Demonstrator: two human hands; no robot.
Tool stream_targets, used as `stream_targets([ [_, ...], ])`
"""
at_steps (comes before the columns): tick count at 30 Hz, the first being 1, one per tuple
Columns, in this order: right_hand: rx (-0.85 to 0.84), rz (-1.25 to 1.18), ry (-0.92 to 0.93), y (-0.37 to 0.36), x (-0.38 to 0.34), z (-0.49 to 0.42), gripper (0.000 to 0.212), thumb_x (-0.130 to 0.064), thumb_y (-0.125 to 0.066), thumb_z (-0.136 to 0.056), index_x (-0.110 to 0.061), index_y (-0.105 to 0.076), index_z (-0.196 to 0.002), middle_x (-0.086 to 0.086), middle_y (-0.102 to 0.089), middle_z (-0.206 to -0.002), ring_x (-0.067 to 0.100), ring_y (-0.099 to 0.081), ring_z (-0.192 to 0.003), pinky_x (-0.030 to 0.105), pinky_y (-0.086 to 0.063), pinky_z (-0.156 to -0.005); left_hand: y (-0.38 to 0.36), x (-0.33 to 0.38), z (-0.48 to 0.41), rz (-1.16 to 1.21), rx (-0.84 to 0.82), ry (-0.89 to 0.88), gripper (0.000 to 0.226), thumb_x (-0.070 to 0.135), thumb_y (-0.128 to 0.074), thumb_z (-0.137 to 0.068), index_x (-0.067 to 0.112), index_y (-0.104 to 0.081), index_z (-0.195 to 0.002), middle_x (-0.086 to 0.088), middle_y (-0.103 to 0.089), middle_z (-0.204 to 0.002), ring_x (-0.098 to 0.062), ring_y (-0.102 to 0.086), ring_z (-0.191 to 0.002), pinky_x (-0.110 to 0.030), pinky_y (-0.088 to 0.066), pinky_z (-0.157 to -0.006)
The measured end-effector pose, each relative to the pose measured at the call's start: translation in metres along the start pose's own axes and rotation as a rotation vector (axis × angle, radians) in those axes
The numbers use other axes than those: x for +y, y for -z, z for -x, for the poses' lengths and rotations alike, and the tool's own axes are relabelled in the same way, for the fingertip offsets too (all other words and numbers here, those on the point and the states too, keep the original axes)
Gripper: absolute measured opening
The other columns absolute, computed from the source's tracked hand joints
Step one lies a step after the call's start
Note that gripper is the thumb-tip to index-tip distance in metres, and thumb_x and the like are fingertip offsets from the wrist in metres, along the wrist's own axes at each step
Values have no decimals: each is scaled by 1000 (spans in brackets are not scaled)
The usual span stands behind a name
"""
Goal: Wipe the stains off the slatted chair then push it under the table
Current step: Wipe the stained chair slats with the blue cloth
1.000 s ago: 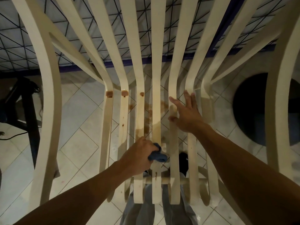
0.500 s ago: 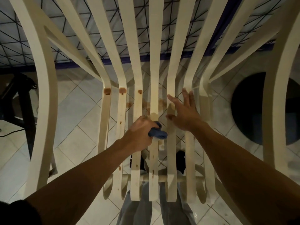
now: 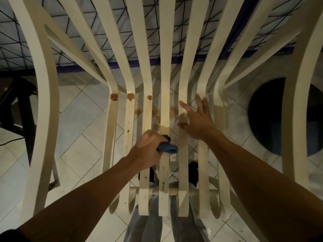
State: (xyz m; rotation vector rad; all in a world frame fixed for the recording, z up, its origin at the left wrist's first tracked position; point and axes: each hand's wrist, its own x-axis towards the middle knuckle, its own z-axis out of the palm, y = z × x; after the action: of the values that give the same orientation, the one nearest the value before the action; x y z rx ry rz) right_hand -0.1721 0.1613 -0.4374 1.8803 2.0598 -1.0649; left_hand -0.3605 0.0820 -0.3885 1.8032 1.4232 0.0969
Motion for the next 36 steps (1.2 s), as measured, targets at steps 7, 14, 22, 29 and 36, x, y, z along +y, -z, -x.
stream_targets([
  [7, 2, 37, 15, 1, -1, 4, 79, -38, -61, -94, -40, -9, -154, 4, 23, -161, 32, 29, -144, 49, 4, -118, -21, 1, 42, 75, -158, -21, 11, 8, -64, -87, 12, -74, -89, -2, -68, -81, -9, -54, -74, -8, -35, -68],
  [14, -6, 58, 24, -14, -6, 40, 73, -41, -54, -97, -39, -9, -154, 9, 26, -160, 35, 29, -143, 53, -5, -118, -12, 0, 24, -16, 39, -78, 22, -3, -66, -72, 14, -74, -85, -5, -68, -71, -22, -53, -64, -12, -29, -68],
  [22, 39, 71, 41, -54, 20, 117, 64, -51, -46, -96, -48, -15, -152, 1, 21, -162, 26, 23, -147, 55, -33, -114, -26, 4, 58, 12, -63, -114, 32, -8, -67, -65, 22, -71, -75, -2, -63, -61, -19, -54, -55, -28, -45, -63],
  [29, -43, 219, 65, -59, 20, 135, 77, -62, -47, -92, -51, 2, -150, 2, 38, -155, 30, 30, -144, 47, -32, -113, -28, -5, 39, 22, 50, 49, 14, 9, -65, -86, 7, -74, -96, -15, -68, -85, -25, -54, -83, -29, -44, -67],
  [36, -63, 129, -7, -63, 14, 132, 79, -50, -59, -91, -50, -7, -150, -1, 37, -156, 26, 36, -141, 51, -24, -119, -52, -8, 70, -24, -48, 56, 13, 13, -65, -82, 19, -74, -90, -5, -67, -80, -19, -61, -77, -30, -52, -65],
])
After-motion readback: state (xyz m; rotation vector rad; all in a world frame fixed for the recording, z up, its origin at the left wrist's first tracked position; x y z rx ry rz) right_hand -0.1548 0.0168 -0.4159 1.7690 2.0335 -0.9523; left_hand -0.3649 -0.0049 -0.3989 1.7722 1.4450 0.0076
